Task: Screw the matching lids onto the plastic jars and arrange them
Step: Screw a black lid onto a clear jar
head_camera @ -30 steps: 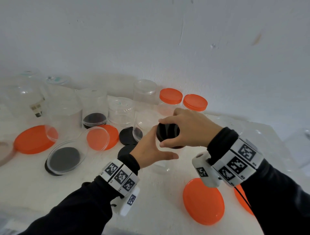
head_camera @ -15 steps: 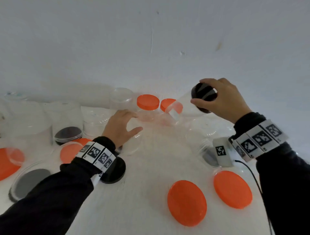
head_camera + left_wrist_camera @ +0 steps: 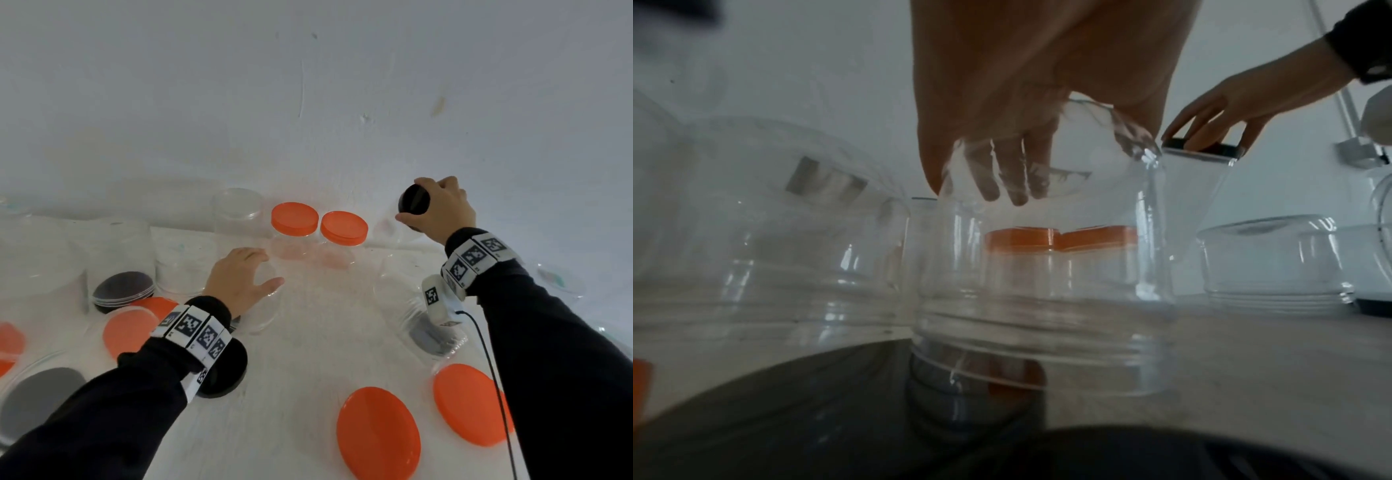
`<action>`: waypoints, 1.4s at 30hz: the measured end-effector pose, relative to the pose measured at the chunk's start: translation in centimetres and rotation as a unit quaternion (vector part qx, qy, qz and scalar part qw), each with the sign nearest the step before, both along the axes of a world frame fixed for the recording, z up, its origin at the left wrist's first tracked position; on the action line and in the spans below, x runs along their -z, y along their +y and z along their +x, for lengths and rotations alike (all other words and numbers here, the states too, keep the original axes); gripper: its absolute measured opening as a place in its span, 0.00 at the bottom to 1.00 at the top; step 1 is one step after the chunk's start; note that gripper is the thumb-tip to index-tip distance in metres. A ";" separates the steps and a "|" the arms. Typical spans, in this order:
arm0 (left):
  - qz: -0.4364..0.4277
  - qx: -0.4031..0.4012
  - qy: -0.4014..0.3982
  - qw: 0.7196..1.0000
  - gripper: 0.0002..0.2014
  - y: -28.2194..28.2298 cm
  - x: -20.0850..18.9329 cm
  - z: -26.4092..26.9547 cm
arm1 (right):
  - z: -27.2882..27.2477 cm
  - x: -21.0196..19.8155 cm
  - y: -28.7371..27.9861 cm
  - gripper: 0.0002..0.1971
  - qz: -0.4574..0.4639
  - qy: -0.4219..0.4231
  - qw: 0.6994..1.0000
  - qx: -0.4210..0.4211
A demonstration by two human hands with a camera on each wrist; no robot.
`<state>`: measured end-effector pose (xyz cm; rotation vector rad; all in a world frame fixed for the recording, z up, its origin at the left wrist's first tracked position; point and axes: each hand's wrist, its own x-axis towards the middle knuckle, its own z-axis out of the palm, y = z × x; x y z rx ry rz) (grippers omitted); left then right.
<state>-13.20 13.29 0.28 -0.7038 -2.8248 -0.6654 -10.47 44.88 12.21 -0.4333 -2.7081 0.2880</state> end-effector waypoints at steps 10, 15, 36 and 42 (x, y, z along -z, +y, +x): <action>0.025 -0.003 0.012 1.000 0.46 0.0 0.4 0.0 | -5.5 1.9 0.3 0.34 -0.029 -0.080 0.996 -0.028; 0.019 -0.001 0.010 1.000 0.46 -0.1 0.4 0.2 | -7.8 2.5 0.6 0.34 -0.026 -0.115 0.992 -0.033; 0.029 0.003 0.014 0.999 0.42 -0.1 0.7 0.1 | -11.2 2.6 0.9 0.25 0.019 -0.123 0.991 -0.041; 0.030 0.004 0.017 0.999 0.41 -0.1 0.7 0.1 | -11.3 2.5 0.6 0.27 0.042 -0.150 0.986 -0.062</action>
